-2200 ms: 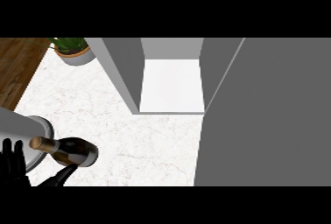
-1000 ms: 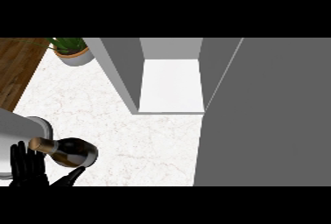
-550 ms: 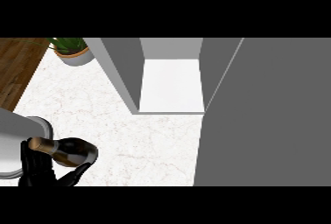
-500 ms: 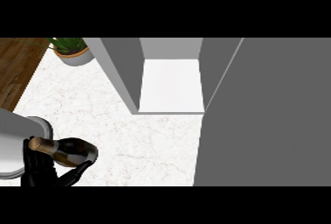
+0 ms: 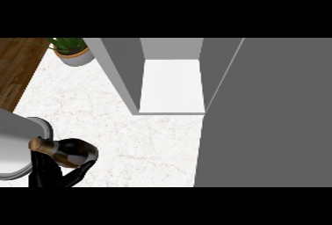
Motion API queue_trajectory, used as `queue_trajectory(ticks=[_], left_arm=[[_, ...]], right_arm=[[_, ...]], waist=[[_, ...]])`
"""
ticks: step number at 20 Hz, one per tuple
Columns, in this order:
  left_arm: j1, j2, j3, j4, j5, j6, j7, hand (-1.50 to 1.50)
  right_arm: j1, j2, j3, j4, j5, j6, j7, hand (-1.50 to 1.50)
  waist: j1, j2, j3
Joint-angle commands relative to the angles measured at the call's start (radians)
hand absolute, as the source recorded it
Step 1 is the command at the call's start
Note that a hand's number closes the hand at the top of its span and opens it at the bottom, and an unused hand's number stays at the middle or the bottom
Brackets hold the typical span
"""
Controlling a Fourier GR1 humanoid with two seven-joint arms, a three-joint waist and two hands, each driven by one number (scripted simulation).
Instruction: Pick up the wine, place it into the cabinet and close the cabinet
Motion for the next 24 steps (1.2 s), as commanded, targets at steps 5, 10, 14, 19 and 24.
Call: queue_trajectory(ticks=[5, 10, 14, 19, 24], left_arm=[[-0.069, -0.026, -0.006, 0.099, 0.002, -0.010, -0.065, -1.50], [-0.135, -0.007, 0.047, 0.209, 0.059, -0.091, -0.135, -1.50], [-0.128, 0.005, 0.001, 0.214, 0.057, -0.158, -0.117, 1.50], [-0.200, 0.030, -0.014, 0.271, -0.004, -0.131, -0.140, 1.50], [-0.168, 0.061, -0.076, 0.266, -0.150, -0.057, -0.218, 1.50]], right_arm=[[-0.022, -0.008, -0.039, -0.125, -0.080, -0.013, 0.075, -1.50], [0.028, -0.012, -0.068, -0.071, -0.112, 0.035, 0.013, -1.50], [-0.007, -0.007, -0.050, -0.180, -0.113, -0.012, 0.132, -1.50], [-0.033, 0.006, -0.026, -0.113, -0.069, -0.012, 0.089, -1.50], [0.042, -0.005, -0.072, -0.086, -0.111, 0.042, -0.017, -1.50]], waist=[[0.001, 0.000, 0.000], [-0.001, 0.001, 0.000], [-0.008, -0.001, -0.001], [-0.002, 0.001, 0.000], [-0.006, 0.001, 0.001]])
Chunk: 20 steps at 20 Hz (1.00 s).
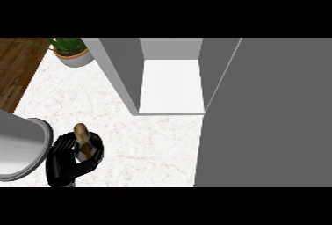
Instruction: Pick up the wine, place it into the cabinet and close the cabinet
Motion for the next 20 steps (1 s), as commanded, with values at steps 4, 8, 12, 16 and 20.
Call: queue_trajectory(ticks=[4, 8, 12, 16, 20], left_arm=[[-0.020, 0.135, -0.116, 0.050, -0.088, -0.210, 0.042, 1.50], [-0.036, 0.178, -0.114, -0.046, -0.048, -0.289, 0.114, 1.50], [0.004, 0.184, -0.103, -0.142, -0.068, -0.258, 0.084, 1.50], [-0.009, 0.134, -0.096, -0.158, -0.100, -0.193, 0.010, 1.50], [0.037, 0.160, -0.112, -0.379, -0.003, -0.265, 0.211, 1.50]], right_arm=[[0.016, 0.025, 0.038, -0.073, -0.019, -0.005, 0.016, -1.50], [-0.027, -0.017, -0.070, -0.066, -0.111, 0.008, 0.048, -1.50], [0.053, -0.004, -0.051, -0.101, -0.101, 0.032, 0.021, -1.50], [0.059, 0.045, 0.023, -0.069, -0.029, 0.019, -0.025, -1.50], [-0.003, 0.012, -0.046, -0.065, -0.090, 0.005, 0.037, -1.50]], waist=[[-0.007, 0.003, -0.005], [0.006, 0.003, -0.004], [0.008, 0.002, -0.004], [0.007, 0.003, -0.004], [0.011, 0.002, -0.004]])
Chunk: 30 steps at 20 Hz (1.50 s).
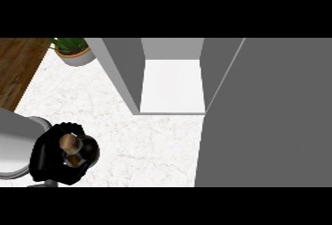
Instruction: Pick up the wine, place it into the cabinet and close the cabinet
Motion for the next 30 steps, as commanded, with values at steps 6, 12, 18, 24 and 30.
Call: queue_trajectory(ticks=[6, 12, 18, 24, 30], left_arm=[[0.006, -0.050, -0.084, -0.371, 0.031, 0.092, 0.315, 1.50], [0.003, -0.095, -0.194, -0.465, -0.082, 0.172, 0.415, 1.50], [-0.064, -0.149, -0.262, -0.578, -0.066, 0.219, 0.575, 1.50], [-0.274, -0.213, -0.350, -0.529, -0.115, 0.396, 0.699, 1.50], [-0.356, -0.215, -0.446, -0.509, -0.122, 0.569, 0.751, 1.50]], right_arm=[[0.030, -0.016, -0.066, -0.059, -0.111, 0.027, -0.005, -1.50], [0.071, 0.006, -0.028, -0.108, -0.091, 0.029, 0.010, -1.50], [0.065, 0.013, -0.009, -0.162, -0.076, 0.000, 0.081, -1.50], [0.055, 0.013, -0.016, -0.079, -0.060, 0.026, -0.012, -1.50], [-0.023, 0.025, 0.019, -0.089, -0.024, -0.027, 0.081, -1.50]], waist=[[0.001, 0.000, 0.001], [-0.005, 0.000, 0.000], [-0.009, -0.001, 0.000], [-0.009, 0.002, 0.000], [-0.005, 0.001, -0.001]])
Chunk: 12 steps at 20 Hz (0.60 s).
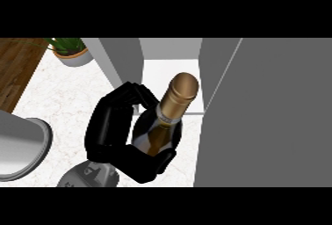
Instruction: Pick up the wine, place it into the cabinet and close the cabinet
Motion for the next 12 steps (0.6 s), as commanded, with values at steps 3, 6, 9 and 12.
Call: queue_trajectory(ticks=[3, 6, 9, 12], left_arm=[[-0.183, -0.007, -0.065, 0.066, -0.039, 0.185, 0.071, 1.50], [-0.182, -0.008, -0.086, 0.083, -0.054, 0.222, 0.070, 1.50], [-0.265, -0.008, -0.077, 0.180, -0.020, 0.266, 0.053, 1.50], [-0.195, -0.008, -0.130, 0.163, -0.066, 0.293, 0.010, 1.50]], right_arm=[[-0.029, -0.015, -0.067, -0.036, -0.112, -0.002, 0.026, -1.50], [0.064, -0.006, -0.015, -0.072, -0.066, 0.033, -0.014, -1.50], [0.045, 0.020, 0.042, -0.098, -0.024, 0.002, 0.014, -1.50], [0.061, -0.022, -0.038, -0.122, -0.112, 0.027, 0.039, -1.50]], waist=[[0.000, 0.001, 0.000], [0.001, 0.000, 0.000], [-0.002, 0.001, -0.001], [0.001, 0.000, 0.000]])
